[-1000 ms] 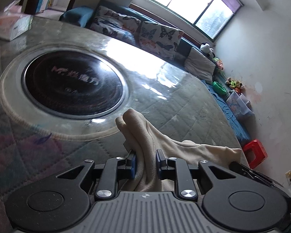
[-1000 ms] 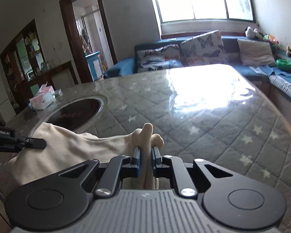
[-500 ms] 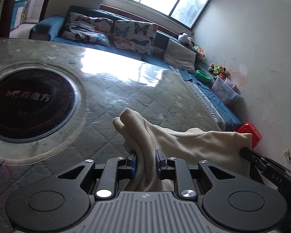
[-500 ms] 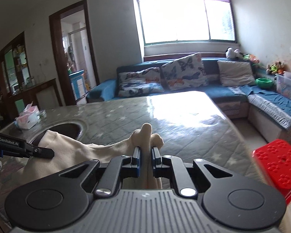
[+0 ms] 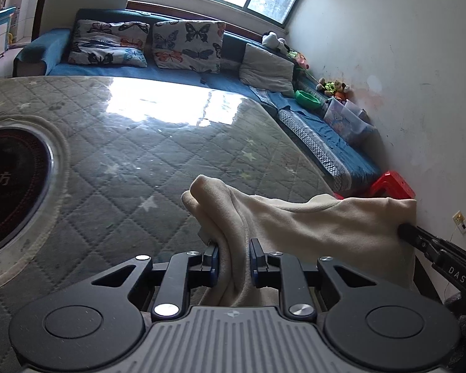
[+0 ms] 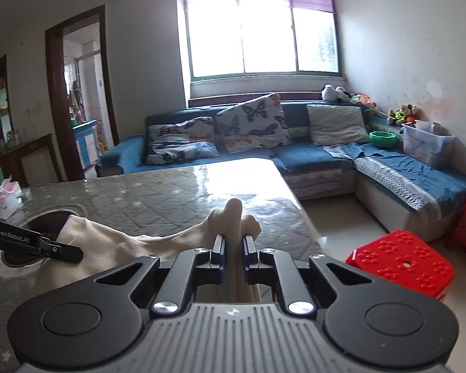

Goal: Fold clothes
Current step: 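Lift the held end and fold it over the sweatshirt with both grippers, then open both grippers to release the folded end onto the sweatshirt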

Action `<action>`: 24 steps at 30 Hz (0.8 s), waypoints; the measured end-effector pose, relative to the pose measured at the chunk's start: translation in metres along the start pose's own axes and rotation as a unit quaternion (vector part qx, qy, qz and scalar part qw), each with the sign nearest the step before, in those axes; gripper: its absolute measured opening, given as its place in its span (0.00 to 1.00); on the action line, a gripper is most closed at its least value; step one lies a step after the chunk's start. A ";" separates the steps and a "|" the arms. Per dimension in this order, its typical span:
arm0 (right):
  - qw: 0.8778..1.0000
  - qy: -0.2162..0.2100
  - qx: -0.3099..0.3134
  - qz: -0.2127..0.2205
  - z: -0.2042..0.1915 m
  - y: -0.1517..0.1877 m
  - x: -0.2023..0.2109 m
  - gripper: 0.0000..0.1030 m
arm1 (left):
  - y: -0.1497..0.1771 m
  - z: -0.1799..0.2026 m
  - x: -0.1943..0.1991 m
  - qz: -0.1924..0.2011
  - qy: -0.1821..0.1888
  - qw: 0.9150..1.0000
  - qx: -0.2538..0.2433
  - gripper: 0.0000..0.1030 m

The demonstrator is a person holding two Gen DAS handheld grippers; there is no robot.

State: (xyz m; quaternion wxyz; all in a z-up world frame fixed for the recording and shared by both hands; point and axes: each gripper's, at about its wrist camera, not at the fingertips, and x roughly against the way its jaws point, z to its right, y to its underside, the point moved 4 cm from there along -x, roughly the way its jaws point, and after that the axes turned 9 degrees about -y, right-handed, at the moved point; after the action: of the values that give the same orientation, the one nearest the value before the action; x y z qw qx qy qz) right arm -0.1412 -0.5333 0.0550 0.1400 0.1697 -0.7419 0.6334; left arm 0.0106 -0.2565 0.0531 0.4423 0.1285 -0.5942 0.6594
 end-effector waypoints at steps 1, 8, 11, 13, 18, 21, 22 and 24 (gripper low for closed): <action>1.000 0.004 -0.001 0.000 0.005 0.000 -0.001 0.09 | -0.001 0.003 -0.003 -0.002 0.000 1.000 -0.003 0.20; 1.000 0.026 -0.004 -0.004 0.024 -0.001 -0.008 0.09 | -0.005 0.020 -0.021 -0.009 0.003 1.000 -0.021 0.21; 0.999 0.033 -0.008 -0.010 0.033 0.003 -0.013 0.09 | -0.003 0.023 -0.029 -0.015 0.002 1.000 -0.024 0.21; 0.999 0.038 -0.011 -0.015 0.038 0.007 -0.017 0.09 | -0.002 0.026 -0.035 -0.021 0.000 0.999 -0.027 0.21; 0.998 0.046 -0.022 -0.029 0.049 0.018 -0.026 0.09 | 0.002 0.029 -0.045 -0.033 -0.005 0.999 -0.038 0.22; 0.997 0.053 -0.027 -0.042 0.057 0.024 -0.036 0.10 | 0.004 0.028 -0.051 -0.036 -0.014 0.998 -0.042 0.25; 0.997 0.055 -0.028 -0.046 0.058 0.026 -0.039 0.10 | 0.005 0.028 -0.052 -0.036 -0.017 0.998 -0.046 0.25; 0.996 0.058 -0.029 -0.057 0.058 0.030 -0.043 0.10 | 0.006 0.026 -0.054 -0.038 -0.023 0.998 -0.052 0.27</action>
State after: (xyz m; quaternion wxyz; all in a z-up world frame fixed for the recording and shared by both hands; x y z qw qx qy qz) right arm -0.1151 -0.5834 0.0005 0.2238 0.1710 -0.7399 0.6109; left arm 0.0280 -0.3027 0.0177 0.4588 0.1430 -0.6324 0.6075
